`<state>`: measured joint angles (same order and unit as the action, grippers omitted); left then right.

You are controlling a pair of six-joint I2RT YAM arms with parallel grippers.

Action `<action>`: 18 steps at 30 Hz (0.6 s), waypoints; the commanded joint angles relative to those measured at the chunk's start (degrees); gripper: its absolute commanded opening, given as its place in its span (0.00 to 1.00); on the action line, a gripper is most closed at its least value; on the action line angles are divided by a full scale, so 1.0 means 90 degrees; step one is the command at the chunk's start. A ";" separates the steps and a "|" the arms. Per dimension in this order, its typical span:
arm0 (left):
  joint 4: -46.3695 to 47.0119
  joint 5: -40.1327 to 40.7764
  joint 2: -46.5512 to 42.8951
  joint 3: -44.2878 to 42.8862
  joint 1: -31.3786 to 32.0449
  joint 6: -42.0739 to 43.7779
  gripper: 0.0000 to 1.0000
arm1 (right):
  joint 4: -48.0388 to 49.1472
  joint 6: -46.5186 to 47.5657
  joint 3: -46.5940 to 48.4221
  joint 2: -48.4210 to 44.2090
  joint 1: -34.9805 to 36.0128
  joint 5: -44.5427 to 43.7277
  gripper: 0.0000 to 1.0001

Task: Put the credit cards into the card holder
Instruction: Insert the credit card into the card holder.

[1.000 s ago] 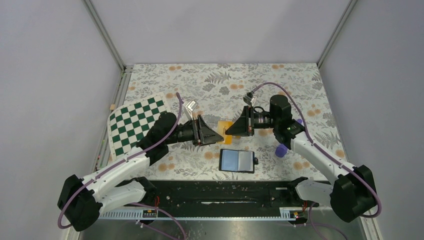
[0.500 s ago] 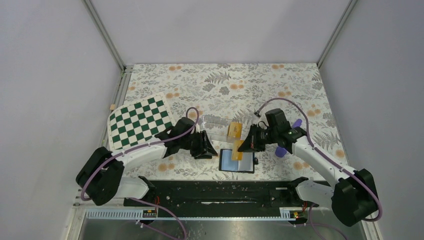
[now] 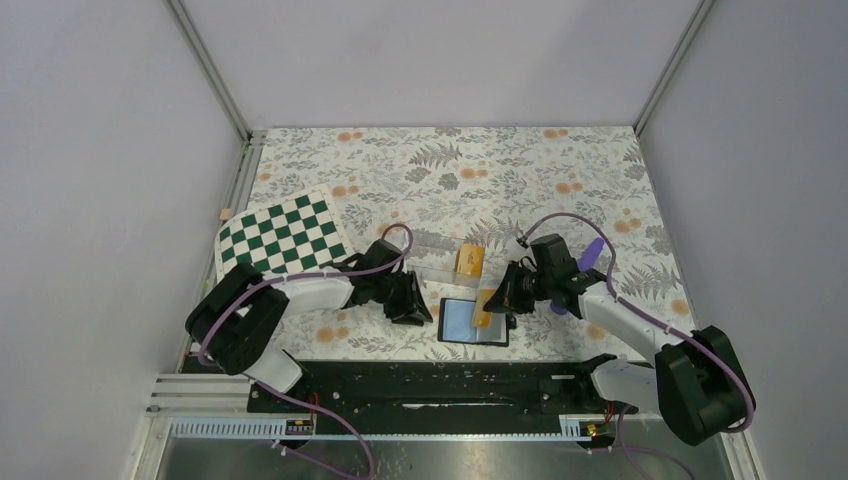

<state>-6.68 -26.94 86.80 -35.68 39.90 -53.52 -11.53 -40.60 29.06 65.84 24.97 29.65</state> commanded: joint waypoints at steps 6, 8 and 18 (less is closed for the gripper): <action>0.0595 -0.0066 0.0315 -0.0189 0.0127 -0.0065 0.31 | 0.0401 0.0292 0.0438 0.0557 -0.0219 -0.0135 0.00; 0.0595 -0.0073 0.0343 -0.0195 0.0157 -0.0038 0.31 | 0.0512 0.0322 0.0384 0.0626 -0.0242 -0.0162 0.00; 0.0615 -0.0150 0.0697 -0.0153 0.0444 -0.0003 0.29 | 0.1486 0.0073 -0.0173 0.0990 -0.0263 -0.0113 0.00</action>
<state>-1.13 -27.35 91.13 -36.73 41.82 -54.06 -4.36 -39.31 30.02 73.58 22.96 28.56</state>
